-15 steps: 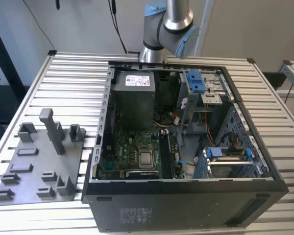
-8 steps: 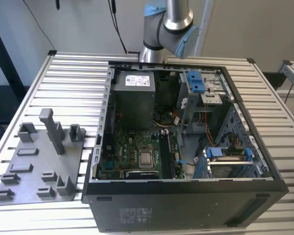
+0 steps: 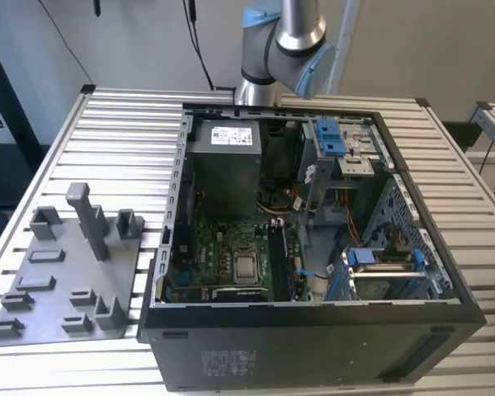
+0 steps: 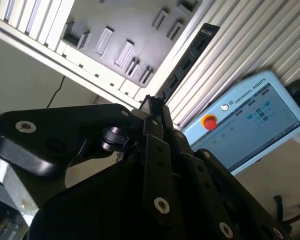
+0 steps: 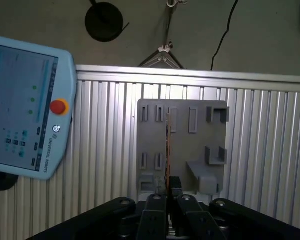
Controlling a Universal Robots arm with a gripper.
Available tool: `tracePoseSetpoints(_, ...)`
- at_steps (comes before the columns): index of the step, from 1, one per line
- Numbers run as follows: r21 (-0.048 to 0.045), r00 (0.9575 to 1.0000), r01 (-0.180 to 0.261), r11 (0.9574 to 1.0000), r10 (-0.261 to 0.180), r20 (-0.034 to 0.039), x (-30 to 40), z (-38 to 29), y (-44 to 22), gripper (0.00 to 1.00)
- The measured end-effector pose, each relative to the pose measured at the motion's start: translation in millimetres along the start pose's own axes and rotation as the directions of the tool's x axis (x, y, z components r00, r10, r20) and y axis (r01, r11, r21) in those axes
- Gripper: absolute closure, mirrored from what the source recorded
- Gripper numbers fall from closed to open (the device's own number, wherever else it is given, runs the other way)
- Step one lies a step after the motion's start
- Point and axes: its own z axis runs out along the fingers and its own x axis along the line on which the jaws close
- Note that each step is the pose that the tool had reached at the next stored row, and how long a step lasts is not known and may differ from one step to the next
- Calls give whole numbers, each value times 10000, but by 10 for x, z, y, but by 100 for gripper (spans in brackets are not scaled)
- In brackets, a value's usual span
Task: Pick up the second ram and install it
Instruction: 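Pick up the second ram and move it above second insertion slot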
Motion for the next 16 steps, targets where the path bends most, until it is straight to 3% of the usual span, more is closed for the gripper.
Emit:
tracePoseSetpoints(7, 0, 10000, 0, 10000, 0, 0, 11, 2, -302, 86)
tracePoseSetpoints(16, 1, 10000, 0, 10000, 0, 1, 21, 20, -567, 86)
